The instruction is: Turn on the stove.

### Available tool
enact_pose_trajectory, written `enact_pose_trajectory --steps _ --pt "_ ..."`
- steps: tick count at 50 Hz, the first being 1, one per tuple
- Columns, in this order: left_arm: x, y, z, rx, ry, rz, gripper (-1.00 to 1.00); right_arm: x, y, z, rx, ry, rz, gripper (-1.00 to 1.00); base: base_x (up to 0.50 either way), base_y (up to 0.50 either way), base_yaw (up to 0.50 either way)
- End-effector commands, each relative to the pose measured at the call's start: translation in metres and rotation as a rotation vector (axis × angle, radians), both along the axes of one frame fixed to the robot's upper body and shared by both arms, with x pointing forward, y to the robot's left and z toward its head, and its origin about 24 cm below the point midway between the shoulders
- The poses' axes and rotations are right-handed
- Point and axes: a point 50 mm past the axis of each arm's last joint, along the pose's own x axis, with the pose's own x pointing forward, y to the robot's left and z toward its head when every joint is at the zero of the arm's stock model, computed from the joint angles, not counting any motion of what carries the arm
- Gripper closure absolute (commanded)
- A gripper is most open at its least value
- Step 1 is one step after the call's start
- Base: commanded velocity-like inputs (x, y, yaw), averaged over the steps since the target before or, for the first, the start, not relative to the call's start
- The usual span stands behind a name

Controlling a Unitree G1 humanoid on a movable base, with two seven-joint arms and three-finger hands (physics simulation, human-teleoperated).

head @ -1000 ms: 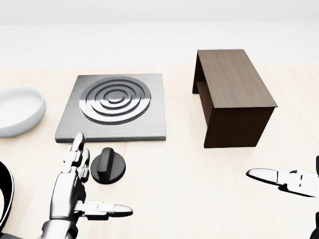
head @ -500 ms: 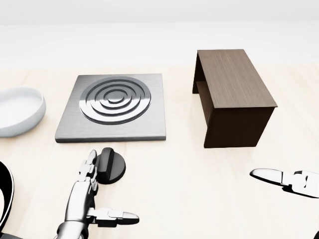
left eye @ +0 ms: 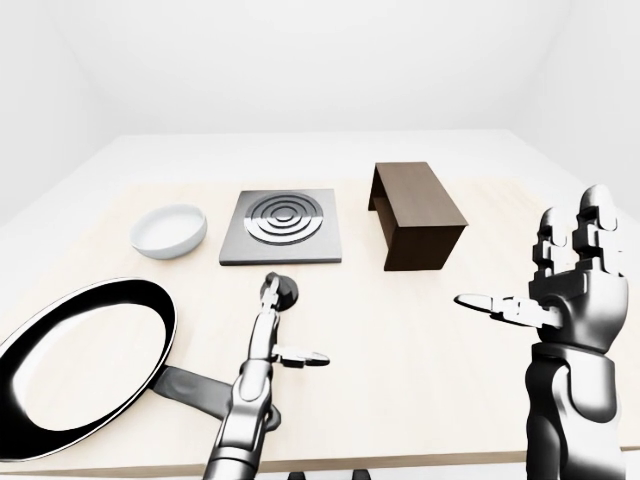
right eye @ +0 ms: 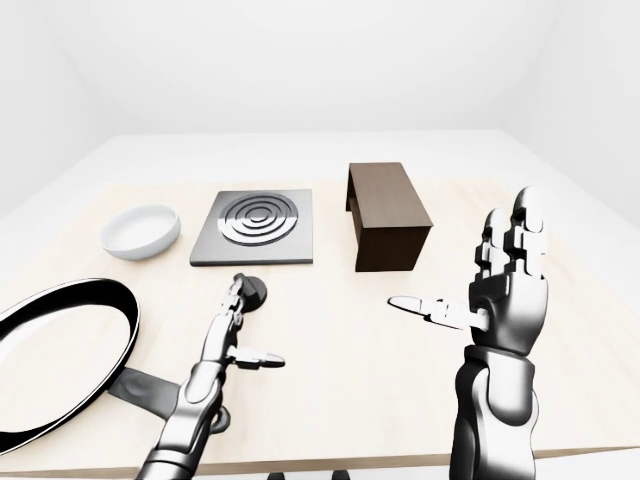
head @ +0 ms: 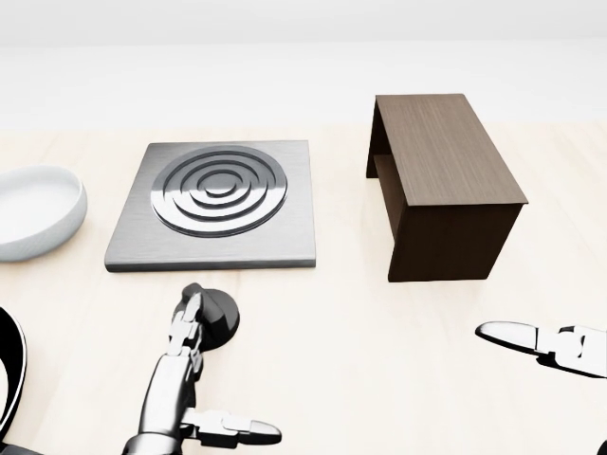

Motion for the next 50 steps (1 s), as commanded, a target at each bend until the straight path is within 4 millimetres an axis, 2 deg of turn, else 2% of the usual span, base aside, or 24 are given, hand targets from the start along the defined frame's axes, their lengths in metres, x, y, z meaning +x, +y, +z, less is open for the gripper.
enact_pose_trajectory --steps 1,14,19,43,50 --pt "-0.012 -0.01 -0.007 -0.021 0.031 -0.047 -1.0 0.0 0.0 0.0 0.001 0.002 0.001 -1.0 0.0 0.0 0.0" --pt "-0.009 -0.016 0.0 -0.025 0.003 -0.071 -1.0 -0.001 0.001 0.003 -0.003 -0.013 0.002 -1.0 0.0 0.0 0.0" --pt "0.003 -0.01 0.002 -0.02 -0.005 -0.052 -1.0 0.0 0.001 0.003 -0.004 -0.013 0.002 -1.0 0.0 0.0 0.0" --pt "0.054 -0.014 0.021 0.014 -0.035 -0.051 -1.0 0.001 0.001 -0.001 -0.002 0.004 0.004 -1.0 0.0 0.0 0.0" --pt "0.053 -0.015 0.037 0.001 -0.112 -0.063 -1.0 0.001 0.002 0.0 -0.002 0.002 0.005 -1.0 0.0 0.0 0.0"
